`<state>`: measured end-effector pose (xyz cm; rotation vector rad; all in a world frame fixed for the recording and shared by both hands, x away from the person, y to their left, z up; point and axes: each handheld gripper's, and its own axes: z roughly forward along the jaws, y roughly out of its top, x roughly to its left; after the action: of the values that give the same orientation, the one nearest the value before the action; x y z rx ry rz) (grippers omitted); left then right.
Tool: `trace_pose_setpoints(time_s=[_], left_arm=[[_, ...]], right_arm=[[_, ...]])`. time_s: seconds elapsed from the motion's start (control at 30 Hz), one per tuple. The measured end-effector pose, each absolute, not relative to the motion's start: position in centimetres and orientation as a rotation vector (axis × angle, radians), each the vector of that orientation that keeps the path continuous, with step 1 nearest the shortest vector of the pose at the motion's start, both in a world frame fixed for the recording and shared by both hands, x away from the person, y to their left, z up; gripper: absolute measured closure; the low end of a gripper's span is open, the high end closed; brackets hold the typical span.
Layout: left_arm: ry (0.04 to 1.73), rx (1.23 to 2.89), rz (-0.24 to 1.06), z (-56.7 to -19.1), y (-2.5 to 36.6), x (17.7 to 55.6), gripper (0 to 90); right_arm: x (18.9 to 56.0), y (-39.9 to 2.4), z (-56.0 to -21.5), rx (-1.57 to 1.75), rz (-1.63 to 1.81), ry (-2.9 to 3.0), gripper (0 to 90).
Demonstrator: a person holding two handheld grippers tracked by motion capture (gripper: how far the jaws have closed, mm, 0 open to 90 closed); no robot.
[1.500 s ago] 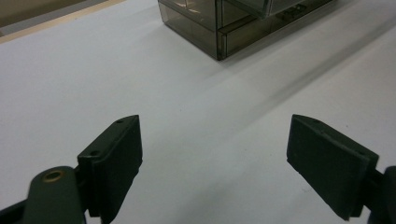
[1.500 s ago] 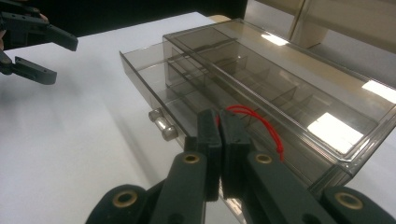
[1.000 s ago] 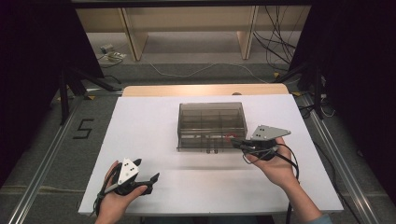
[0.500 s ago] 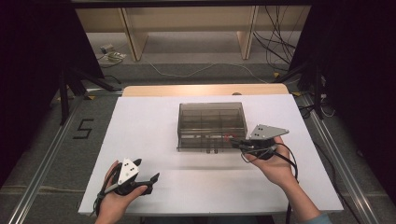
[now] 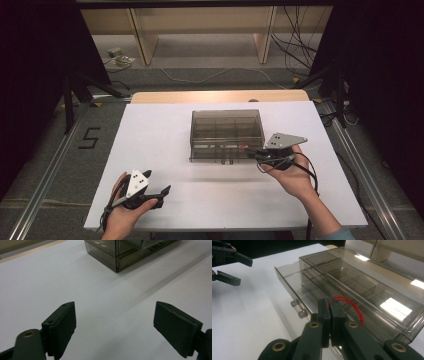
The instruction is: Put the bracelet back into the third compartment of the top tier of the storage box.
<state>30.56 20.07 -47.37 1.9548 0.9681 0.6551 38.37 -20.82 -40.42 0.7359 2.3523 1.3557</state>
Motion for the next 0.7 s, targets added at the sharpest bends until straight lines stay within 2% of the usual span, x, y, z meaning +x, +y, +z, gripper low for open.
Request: trace_pose_setpoints(time_s=[0.7], left_arm=[[0.969, 1.953, 0.654, -47.38, 20.08, 30.57, 18.1]], right_arm=[[39.21, -20.58, -41.14, 0.757, 1.331, 2.378, 88.4]])
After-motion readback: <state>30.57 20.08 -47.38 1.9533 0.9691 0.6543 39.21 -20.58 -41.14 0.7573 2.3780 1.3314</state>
